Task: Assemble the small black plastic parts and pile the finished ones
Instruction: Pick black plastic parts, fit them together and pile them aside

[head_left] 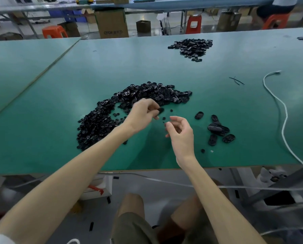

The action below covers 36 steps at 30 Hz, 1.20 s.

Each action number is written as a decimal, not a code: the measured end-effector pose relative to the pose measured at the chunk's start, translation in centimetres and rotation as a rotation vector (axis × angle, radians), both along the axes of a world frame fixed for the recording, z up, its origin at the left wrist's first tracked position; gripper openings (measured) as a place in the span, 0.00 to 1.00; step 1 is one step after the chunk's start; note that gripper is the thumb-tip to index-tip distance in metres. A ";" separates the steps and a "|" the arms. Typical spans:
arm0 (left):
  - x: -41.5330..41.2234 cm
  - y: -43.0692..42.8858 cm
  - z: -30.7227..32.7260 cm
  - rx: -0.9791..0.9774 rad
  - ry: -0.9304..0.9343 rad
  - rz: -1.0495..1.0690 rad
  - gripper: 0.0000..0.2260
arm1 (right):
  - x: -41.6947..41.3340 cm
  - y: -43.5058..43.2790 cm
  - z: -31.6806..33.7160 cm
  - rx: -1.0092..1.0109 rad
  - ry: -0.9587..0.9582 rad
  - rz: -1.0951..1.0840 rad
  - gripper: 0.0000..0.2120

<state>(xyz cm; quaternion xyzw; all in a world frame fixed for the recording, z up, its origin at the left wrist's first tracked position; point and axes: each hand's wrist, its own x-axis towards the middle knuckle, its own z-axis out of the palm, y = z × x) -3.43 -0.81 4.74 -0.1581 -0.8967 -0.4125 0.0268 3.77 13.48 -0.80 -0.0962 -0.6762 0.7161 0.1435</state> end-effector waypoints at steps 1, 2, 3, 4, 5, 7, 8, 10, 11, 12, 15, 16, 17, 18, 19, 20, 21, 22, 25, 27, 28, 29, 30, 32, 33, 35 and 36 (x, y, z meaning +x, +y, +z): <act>0.5 0.4 -0.1 0.026 -0.030 -0.064 0.05 | 0.0 -0.1 0.0 0.000 0.006 -0.001 0.07; 1.0 0.8 -0.5 0.035 -0.041 -0.101 0.06 | 0.0 -0.1 0.0 0.001 0.008 -0.001 0.07; 1.3 1.0 -0.8 0.029 -0.046 -0.117 0.06 | 0.1 -0.1 -0.1 0.004 0.007 -0.005 0.06; 1.7 1.2 -1.2 0.025 -0.053 -0.118 0.07 | 0.1 -0.1 -0.1 0.005 0.003 -0.011 0.04; 2.0 1.2 -1.5 0.035 -0.067 -0.110 0.08 | 0.2 0.0 -0.2 0.002 -0.002 -0.015 0.03; 2.5 0.7 -1.9 0.090 -0.107 -0.089 0.06 | 0.2 0.0 -0.2 -0.003 -0.001 -0.014 0.03; 2.6 0.3 -1.9 0.105 -0.124 -0.078 0.04 | 0.2 0.0 -0.2 0.000 0.001 -0.016 0.03; 2.5 -0.8 -1.6 0.065 -0.117 -0.047 0.03 | 0.3 0.0 -0.2 0.006 0.000 -0.023 0.03; 2.2 -1.5 -1.4 -0.003 -0.077 -0.020 0.02 | 0.3 0.0 -0.2 0.008 -0.003 -0.024 0.03; 1.9 -2.3 -1.1 -0.099 -0.020 0.017 0.01 | 0.2 0.0 -0.2 0.009 -0.005 -0.022 0.03; 0.9 -5.0 -0.5 -0.422 0.088 0.189 0.03 | 0.2 -0.1 -0.2 0.011 -0.013 -0.009 0.03; 0.5 -5.9 -0.3 -0.521 0.088 0.256 0.03 | 0.2 -0.1 -0.2 0.011 -0.012 -0.009 0.03; 0.2 -6.8 -0.2 -0.608 0.067 0.310 0.03 | 0.2 -0.1 -0.2 0.009 -0.010 -0.009 0.03; -0.1 -7.5 -0.1 -0.677 0.029 0.344 0.04 | 0.3 -0.1 -0.2 0.007 -0.009 -0.009 0.03; -0.2 -8.2 0.0 -0.722 -0.018 0.353 0.05 | 0.3 -0.1 -0.1 0.007 -0.008 -0.008 0.03; -0.4 -8.7 0.0 -0.744 -0.059 0.342 0.06 | 0.3 -0.1 -0.2 0.010 -0.009 -0.006 0.03; -0.5 -9.1 0.0 -0.747 -0.081 0.326 0.06 | 0.3 -0.1 -0.2 0.012 -0.011 -0.003 0.03; -0.5 -9.4 -0.1 -0.738 -0.083 0.317 0.05 | 0.3 -0.1 -0.2 0.013 -0.012 0.000 0.03; -0.4 -9.5 -0.5 -0.688 -0.041 0.324 0.04 | 0.4 -0.1 -0.1 0.016 -0.015 0.004 0.03; -0.2 -9.4 -0.4 -0.660 0.000 0.344 0.04 | 0.4 -0.1 -0.1 0.023 -0.015 0.006 0.03; -0.1 -9.3 -0.4 -0.654 0.013 0.352 0.05 | 0.4 -0.1 -0.1 0.028 -0.017 0.006 0.03; -0.1 -9.2 -0.3 -0.656 0.022 0.358 0.05 | 0.5 -0.1 -0.1 0.030 -0.020 0.007 0.03; 0.0 -9.0 -0.3 -0.659 0.033 0.363 0.05 | 0.5 -0.1 -0.1 0.028 -0.021 0.007 0.03; 0.1 -8.7 -0.3 -0.640 0.075 0.365 0.05 | 0.5 -0.1 -0.1 0.022 -0.021 0.007 0.03; 0.2 -8.4 -0.3 -0.609 0.104 0.356 0.04 | 0.5 -0.1 0.0 0.020 -0.021 0.006 0.03; 0.4 -7.8 -0.2 -0.470 0.121 0.312 0.03 | 0.4 -0.1 0.0 0.018 -0.017 0.007 0.04; 0.6 -7.2 -0.1 -0.356 0.085 0.282 0.02 | 0.4 -0.1 0.0 0.019 -0.015 0.007 0.04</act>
